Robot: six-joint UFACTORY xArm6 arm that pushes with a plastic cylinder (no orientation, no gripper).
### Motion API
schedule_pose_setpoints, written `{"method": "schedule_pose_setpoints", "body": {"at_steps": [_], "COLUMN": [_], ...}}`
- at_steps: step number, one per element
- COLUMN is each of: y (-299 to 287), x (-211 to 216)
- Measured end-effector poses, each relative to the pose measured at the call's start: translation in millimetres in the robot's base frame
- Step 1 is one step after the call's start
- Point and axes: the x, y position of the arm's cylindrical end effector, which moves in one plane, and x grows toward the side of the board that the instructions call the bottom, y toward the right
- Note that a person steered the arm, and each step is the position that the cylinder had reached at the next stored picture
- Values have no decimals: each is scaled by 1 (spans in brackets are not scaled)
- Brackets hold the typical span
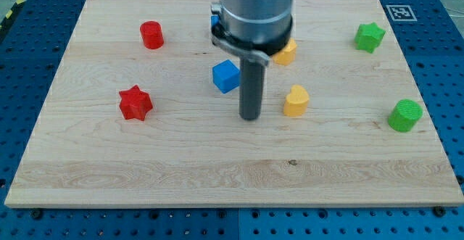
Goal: Push the yellow heart parallel to the bottom of the yellow hexagon
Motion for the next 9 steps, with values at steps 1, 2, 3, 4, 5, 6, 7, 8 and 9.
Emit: {"method": "schedule_pose_setpoints", "body": {"at_steps": [1,2,3,4,5,6,7,8,9], "y": [38,56,29,22,57,85,113,124,100], "x": [8,-21,-49,-69,-35,1,2,-37,-58]}}
